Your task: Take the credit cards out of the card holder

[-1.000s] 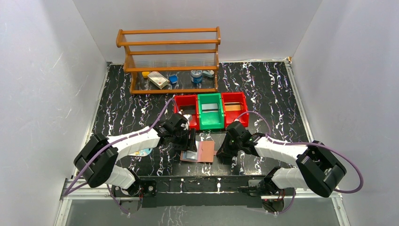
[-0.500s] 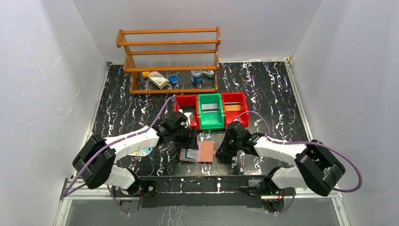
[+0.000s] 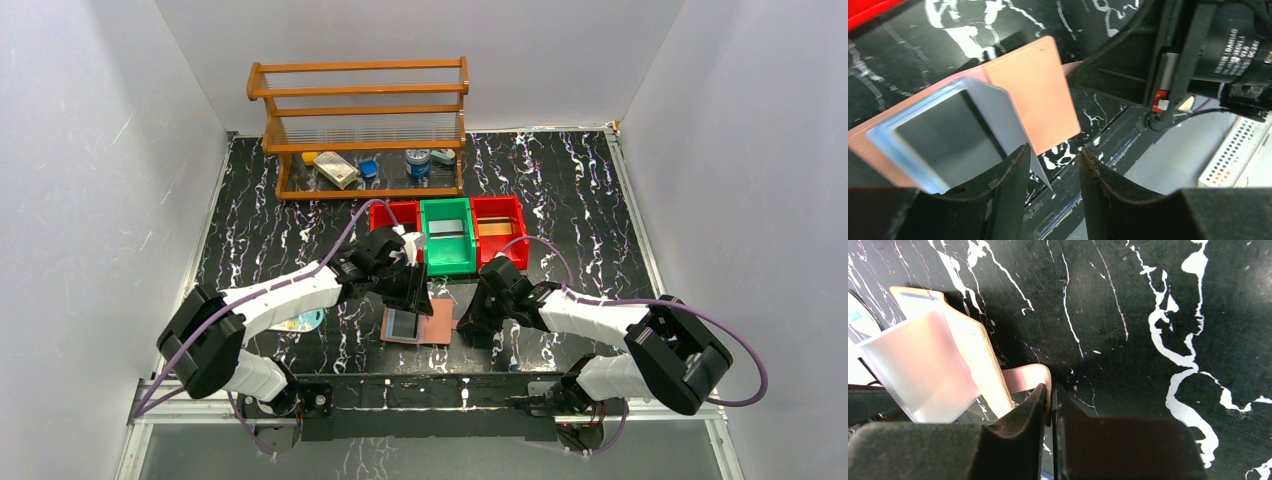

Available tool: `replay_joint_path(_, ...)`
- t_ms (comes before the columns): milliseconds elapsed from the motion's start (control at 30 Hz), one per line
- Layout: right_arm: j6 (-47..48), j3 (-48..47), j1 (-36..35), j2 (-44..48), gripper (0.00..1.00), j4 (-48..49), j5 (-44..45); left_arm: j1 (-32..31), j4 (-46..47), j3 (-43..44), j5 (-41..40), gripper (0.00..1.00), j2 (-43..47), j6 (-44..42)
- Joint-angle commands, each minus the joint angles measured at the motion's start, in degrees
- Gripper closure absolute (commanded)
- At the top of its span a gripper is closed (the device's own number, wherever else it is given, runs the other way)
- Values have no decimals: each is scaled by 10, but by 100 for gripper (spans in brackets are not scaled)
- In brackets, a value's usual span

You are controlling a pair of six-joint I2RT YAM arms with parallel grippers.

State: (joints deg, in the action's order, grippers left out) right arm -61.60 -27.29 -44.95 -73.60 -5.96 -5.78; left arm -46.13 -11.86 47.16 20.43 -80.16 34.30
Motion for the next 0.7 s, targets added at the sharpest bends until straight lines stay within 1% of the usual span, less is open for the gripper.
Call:
replay_joint_path(0,-7,-3,3,2,84,6,4,-23,26,28,63,62,-24,-12)
replay_joint_path(100,-8,-5,4,13,82,4,7,-37,39,32,61,61,-46,-8)
replay_joint_path(267,-9,-17,3,35,76,-21,21,-39,45,24,41,62,-85,-2)
replay_joint_path(367,-9,-26,4,55,75,-39,32,-42,50,18,40,61,-92,-1)
replay_joint_path(467,-11,-36,4,76,71,-55,44,-44,53,13,40,59,-94,-3)
replay_joint_path(667,-8,-70,4,111,69,-84,61,-44,49,-6,20,60,-100,10)
